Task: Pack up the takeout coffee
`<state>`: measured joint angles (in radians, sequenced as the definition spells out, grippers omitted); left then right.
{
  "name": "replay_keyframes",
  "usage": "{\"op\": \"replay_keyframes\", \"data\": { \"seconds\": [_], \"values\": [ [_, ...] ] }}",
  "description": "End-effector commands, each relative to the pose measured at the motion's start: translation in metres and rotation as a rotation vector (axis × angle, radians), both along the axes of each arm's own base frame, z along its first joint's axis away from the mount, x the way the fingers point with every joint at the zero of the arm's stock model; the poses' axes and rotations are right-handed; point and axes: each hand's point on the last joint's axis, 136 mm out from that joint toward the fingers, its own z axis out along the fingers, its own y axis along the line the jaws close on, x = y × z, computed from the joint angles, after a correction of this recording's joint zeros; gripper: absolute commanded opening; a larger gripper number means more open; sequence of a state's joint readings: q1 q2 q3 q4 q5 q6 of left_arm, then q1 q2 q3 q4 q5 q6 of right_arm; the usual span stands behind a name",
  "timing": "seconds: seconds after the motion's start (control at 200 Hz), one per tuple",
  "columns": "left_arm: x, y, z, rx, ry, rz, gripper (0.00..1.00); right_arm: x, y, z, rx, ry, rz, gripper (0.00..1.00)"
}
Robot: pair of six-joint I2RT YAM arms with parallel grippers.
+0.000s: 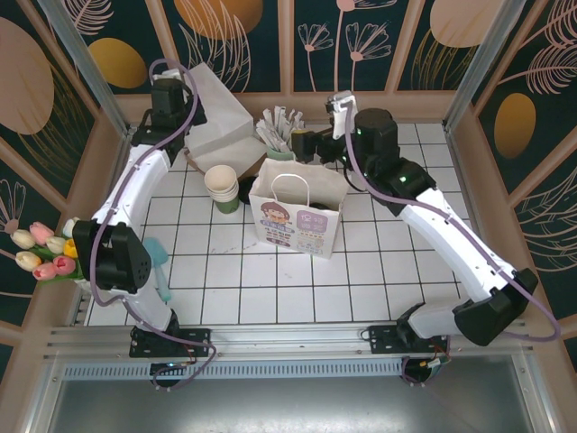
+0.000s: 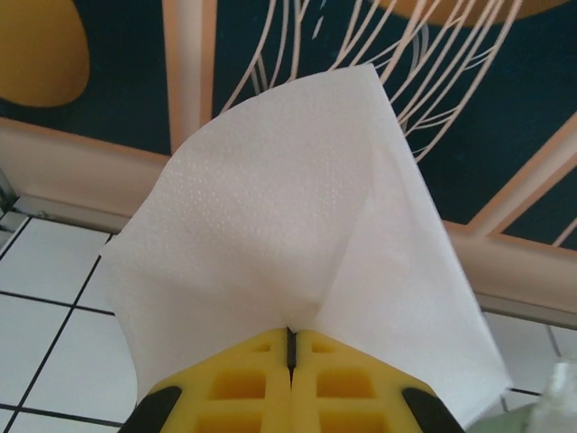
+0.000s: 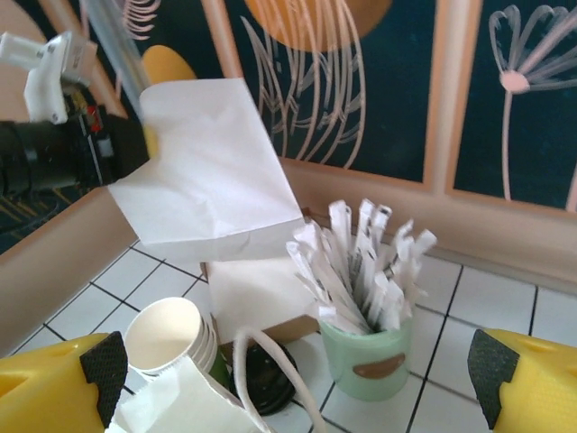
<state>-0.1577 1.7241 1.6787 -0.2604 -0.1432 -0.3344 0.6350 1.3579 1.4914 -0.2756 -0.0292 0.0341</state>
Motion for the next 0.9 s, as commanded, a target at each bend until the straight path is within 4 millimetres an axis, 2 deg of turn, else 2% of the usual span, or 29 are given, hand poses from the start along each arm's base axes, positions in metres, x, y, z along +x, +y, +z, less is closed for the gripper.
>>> {"op": "replay_keyframes", "data": {
  "seconds": [0.0,0.075,0.145,0.205,0.36,0.415,0.525,0.59,0.706,0.796,0.896],
  "values": [
    [-0.013,-0.006,0.072,-0.037,-0.111,-0.055,0.00,-0.011,0.019,0.041,-0.058,-0.167,0.132,0.99],
    [-0.019,-0.011,0.094,-0.045,-0.127,-0.087,0.00,-0.016,0.029,0.059,-0.112,-0.286,0.198,0.99],
    [-0.025,-0.016,0.109,-0.052,-0.132,-0.118,0.00,-0.016,0.041,0.064,-0.220,-0.414,0.259,0.99],
    [-0.030,-0.020,0.118,-0.063,-0.126,-0.147,0.00,-0.014,0.056,0.059,-0.329,-0.497,0.310,0.99],
    [-0.045,-0.031,0.137,-0.093,-0.128,-0.221,0.00,0.008,0.091,0.040,-0.503,-0.610,0.406,0.98],
    [-0.048,-0.034,0.140,-0.097,-0.126,-0.237,0.00,0.012,0.103,0.032,-0.523,-0.635,0.441,0.99],
    [-0.061,-0.040,0.146,-0.119,-0.127,-0.277,0.00,0.012,0.118,0.029,-0.495,-0.644,0.497,0.98],
    [-0.068,-0.044,0.139,-0.139,-0.107,-0.301,0.00,0.009,0.123,0.025,-0.496,-0.644,0.527,0.99],
    [-0.079,-0.045,0.112,-0.154,-0.062,-0.308,0.00,0.003,0.131,0.006,-0.552,-0.629,0.577,0.99],
    [-0.079,-0.042,0.082,-0.152,0.001,-0.289,0.00,0.003,0.138,-0.009,-0.617,-0.614,0.599,0.99],
    [-0.076,-0.046,0.046,-0.173,0.079,-0.301,0.00,0.003,0.147,-0.018,-0.668,-0.629,0.603,0.99]
  ]
}}
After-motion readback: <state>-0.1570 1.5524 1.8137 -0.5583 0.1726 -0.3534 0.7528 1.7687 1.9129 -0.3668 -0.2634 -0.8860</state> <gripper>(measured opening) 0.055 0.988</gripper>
